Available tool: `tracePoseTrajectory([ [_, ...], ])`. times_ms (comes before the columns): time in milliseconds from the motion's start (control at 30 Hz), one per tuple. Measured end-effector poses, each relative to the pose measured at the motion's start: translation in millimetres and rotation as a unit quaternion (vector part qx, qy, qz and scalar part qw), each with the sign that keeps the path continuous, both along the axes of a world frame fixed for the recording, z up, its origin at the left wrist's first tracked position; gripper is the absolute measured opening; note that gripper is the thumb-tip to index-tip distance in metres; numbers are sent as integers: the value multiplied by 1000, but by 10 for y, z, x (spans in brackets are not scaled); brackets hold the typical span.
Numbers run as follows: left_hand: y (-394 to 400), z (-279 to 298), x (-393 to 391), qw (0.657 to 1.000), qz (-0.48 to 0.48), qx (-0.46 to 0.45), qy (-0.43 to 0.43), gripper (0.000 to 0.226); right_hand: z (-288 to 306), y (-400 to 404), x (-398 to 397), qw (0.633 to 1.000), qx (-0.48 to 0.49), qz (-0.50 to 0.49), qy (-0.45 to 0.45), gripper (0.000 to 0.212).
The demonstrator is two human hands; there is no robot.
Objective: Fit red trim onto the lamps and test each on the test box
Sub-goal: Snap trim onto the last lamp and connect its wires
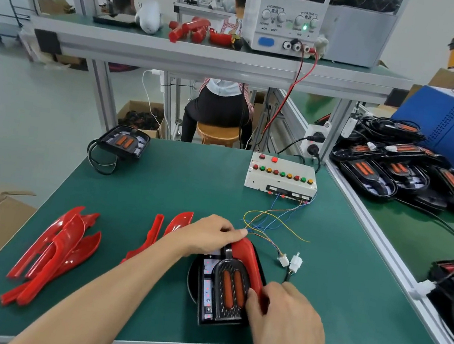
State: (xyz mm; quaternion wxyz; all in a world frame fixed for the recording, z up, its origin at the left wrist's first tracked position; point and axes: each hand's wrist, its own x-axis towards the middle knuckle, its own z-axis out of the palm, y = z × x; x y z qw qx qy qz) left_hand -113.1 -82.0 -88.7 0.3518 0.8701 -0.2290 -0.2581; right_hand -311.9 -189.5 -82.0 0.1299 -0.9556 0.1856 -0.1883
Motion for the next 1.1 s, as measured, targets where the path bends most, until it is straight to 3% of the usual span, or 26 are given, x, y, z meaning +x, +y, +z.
tracePoseTrajectory([
  [300,89,16,-59,995,22,-88,35,50,-352,-173,-87,988,-44,41,-141,19],
  [433,107,12,-78,990,36,-128,52,48,-417,-211,-85,981,-42,46,-186,41],
  [667,140,27,-96,982,47,-166,75,66,-491,-226,-138,971,-68,72,-216,39],
  [833,148,17,-93,982,49,-170,69,60,-498,-221,-141,970,-90,75,-214,37],
  [967,159,18,-89,983,56,-165,57,47,-540,-181,-184,977,-56,66,-196,46],
  [1033,168,25,-88,983,65,-166,53,36,-550,-116,-224,982,18,59,-176,53],
  [1100,168,39,-89,982,71,-169,48,30,-543,-40,-252,977,133,37,-163,39],
])
